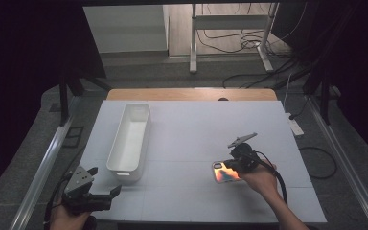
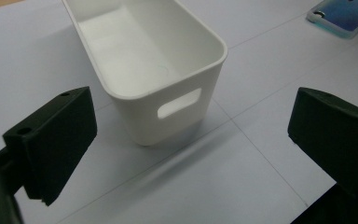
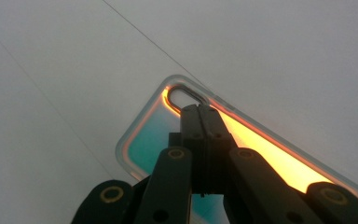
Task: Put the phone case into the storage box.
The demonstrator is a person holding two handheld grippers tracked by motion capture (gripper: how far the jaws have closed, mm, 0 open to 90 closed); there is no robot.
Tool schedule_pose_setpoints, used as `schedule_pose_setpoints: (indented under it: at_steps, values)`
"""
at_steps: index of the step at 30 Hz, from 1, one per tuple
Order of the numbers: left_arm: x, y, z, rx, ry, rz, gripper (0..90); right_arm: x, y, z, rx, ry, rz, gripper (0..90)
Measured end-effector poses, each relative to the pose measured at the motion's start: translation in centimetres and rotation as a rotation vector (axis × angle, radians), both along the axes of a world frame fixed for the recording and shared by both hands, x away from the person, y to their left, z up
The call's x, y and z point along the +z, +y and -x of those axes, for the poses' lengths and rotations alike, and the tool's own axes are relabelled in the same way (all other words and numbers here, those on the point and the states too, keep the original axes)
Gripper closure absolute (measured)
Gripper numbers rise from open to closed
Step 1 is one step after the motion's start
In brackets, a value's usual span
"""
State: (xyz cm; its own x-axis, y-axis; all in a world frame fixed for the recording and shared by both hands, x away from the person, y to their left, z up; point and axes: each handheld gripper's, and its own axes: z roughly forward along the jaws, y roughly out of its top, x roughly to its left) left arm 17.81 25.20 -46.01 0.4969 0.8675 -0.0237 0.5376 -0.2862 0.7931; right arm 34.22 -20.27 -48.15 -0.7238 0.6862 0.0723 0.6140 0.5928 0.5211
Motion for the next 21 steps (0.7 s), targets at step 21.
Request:
schedule_pose_setpoints:
  at_steps: [21]
  values:
    - [0.0, -0.1, 0.0, -0.001, 0.005, -0.007, 2.5, -2.1, 0.5, -0.9, 0.001, 0.022, 0.047, 89.4]
